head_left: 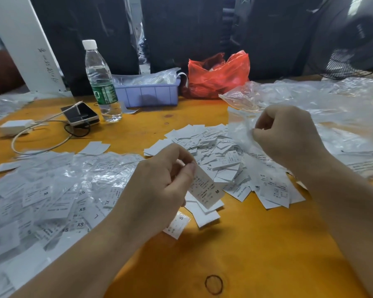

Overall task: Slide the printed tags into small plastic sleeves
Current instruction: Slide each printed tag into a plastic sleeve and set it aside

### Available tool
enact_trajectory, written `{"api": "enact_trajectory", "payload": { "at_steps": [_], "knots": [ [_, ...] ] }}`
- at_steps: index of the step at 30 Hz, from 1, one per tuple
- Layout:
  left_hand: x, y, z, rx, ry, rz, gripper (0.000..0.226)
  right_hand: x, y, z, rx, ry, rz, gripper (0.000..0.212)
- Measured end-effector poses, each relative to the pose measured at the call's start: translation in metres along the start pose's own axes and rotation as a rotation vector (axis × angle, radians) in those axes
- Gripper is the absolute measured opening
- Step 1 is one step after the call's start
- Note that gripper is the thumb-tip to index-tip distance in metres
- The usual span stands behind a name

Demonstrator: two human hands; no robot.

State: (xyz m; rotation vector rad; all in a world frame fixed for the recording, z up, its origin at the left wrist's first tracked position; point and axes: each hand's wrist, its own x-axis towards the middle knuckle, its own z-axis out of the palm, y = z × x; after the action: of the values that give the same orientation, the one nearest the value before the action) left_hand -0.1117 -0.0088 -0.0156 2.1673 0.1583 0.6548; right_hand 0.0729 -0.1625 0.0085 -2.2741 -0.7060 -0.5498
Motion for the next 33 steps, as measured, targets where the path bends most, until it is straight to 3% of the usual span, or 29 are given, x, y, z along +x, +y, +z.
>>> {"api": "enact_trajectory", "payload": {
  "at_steps": [5, 13, 17, 21, 28, 33],
  "knots": [
    [0.0, 0.0, 0.0, 0.034, 0.022, -0.006, 0.02, -0.002, -0.008, -0.003, 0.077, 0.179, -0.086, 0.005],
    [0.0, 0.002, -0.001, 0.039, 0.03, -0.011, 0.017, -0.013, -0.024, -0.003, 0.298, 0.191, -0.176, 0.005],
    [0.001, 0.001, -0.001, 0.057, 0.036, -0.009, 0.017, -0.025, -0.038, 0.0, 0.568, -0.01, -0.132, 0.01],
    [0.002, -0.001, -0.001, 0.094, 0.028, -0.005, 0.013, -0.034, -0.049, 0.002, 0.918, -0.283, 0.034, 0.011],
    [0.005, -0.009, -0.004, 0.188, 0.068, -0.112, 0.015, -0.035, -0.055, 0.003, 1.223, -0.505, 0.213, 0.029],
    [0.007, -0.007, -0.005, -0.008, 0.052, -0.142, 0.027, -0.037, -0.055, 0.006, 1.276, -0.763, 0.223, 0.03]
  ]
}}
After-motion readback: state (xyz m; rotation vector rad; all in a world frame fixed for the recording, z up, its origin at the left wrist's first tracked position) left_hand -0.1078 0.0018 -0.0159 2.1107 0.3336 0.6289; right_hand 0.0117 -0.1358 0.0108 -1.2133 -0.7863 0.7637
